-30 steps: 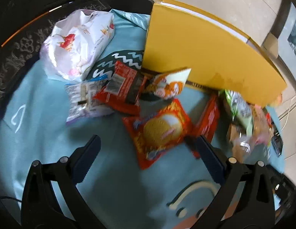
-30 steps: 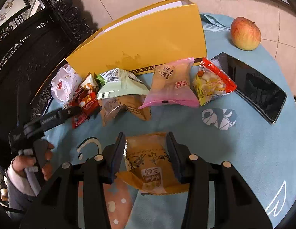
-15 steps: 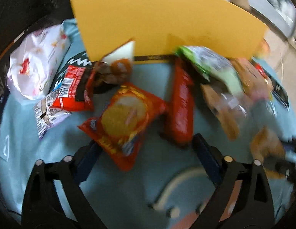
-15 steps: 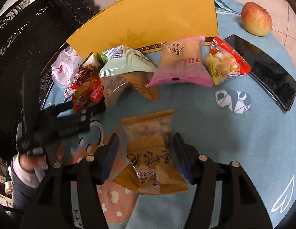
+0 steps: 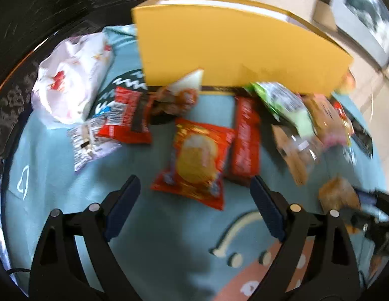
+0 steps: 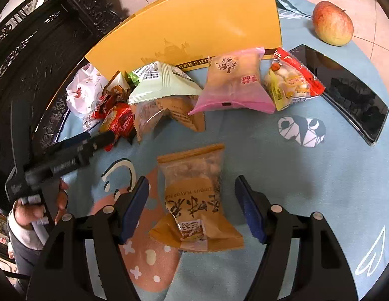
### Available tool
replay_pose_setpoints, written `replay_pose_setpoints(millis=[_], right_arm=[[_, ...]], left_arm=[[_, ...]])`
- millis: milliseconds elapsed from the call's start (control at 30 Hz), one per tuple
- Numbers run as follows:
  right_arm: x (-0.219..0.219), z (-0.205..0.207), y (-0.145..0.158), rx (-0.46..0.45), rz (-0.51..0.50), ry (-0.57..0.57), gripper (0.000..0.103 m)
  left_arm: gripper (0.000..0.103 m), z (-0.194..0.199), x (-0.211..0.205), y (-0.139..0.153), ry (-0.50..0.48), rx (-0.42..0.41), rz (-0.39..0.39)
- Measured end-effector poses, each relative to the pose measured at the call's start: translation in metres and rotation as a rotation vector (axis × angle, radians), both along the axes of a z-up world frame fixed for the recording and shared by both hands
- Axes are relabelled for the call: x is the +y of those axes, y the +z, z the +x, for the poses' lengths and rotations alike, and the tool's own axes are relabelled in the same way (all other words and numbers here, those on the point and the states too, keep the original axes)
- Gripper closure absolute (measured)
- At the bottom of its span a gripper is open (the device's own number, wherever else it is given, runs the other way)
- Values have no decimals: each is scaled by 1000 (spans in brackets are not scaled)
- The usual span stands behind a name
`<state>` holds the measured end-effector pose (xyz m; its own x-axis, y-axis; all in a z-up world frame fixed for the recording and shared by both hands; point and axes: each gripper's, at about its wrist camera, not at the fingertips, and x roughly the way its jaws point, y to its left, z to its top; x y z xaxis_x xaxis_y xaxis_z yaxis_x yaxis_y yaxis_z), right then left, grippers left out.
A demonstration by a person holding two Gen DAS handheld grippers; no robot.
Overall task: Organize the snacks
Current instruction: 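Grasp the red mooncake packet with left tool while right grasps the brown peanut bag, then drop the mooncake packet into the box with left tool while right drops the peanut bag in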
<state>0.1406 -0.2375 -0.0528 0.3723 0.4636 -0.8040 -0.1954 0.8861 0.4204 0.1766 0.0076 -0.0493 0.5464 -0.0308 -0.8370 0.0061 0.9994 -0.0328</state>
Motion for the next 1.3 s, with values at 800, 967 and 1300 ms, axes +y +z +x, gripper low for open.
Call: replay_pose_setpoints(millis=[800,967,1300], right_arm=[[10,-4,0,-6,-68,41,30],[27,-10,-3,-88,-178,86,29],[18,-13,22,-197,-149,79,61]], left_arm=[[59,28,-9,-14,-8,43,3],[59,9,-5,0,-17,25,-20],[59,-16,0,21,-13,-10,-42]])
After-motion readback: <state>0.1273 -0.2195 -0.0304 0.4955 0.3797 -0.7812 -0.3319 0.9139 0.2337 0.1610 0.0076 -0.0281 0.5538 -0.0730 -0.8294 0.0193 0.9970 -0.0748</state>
